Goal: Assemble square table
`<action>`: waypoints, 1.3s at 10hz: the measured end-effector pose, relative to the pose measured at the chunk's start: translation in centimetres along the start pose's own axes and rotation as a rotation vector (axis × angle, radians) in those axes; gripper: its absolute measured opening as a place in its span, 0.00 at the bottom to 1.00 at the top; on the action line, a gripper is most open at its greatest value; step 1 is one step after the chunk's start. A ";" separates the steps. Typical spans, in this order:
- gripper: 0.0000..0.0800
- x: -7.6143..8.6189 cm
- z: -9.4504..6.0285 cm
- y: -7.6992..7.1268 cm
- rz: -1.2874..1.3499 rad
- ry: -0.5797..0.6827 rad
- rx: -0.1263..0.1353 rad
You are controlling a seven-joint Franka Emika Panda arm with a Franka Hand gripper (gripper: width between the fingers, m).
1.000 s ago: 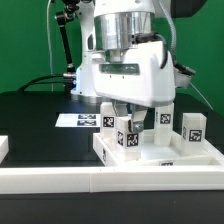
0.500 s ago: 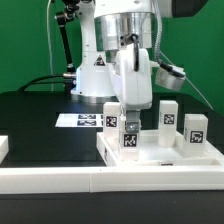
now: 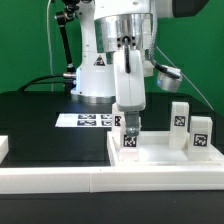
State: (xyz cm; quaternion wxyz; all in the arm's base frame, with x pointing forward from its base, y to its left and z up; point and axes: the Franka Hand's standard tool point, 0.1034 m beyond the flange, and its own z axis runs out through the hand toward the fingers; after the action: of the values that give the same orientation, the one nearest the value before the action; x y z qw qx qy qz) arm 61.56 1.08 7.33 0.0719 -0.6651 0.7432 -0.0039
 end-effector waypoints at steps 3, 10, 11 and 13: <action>0.80 0.1 0.1 -0.2 -0.211 0.003 -0.010; 0.81 -0.1 -0.1 -0.3 -0.821 0.018 -0.027; 0.81 -0.3 -0.1 -0.3 -0.948 0.036 -0.039; 0.81 -0.5 -0.1 -0.4 -1.102 0.037 -0.044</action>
Offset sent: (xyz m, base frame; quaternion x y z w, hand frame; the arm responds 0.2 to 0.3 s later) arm 0.0119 -0.0020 0.0050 -0.0303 0.0203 -0.2440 0.9691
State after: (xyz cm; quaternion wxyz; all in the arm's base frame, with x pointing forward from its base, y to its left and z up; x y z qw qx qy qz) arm 61.97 1.49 7.52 0.0321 -0.9570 0.2860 -0.0369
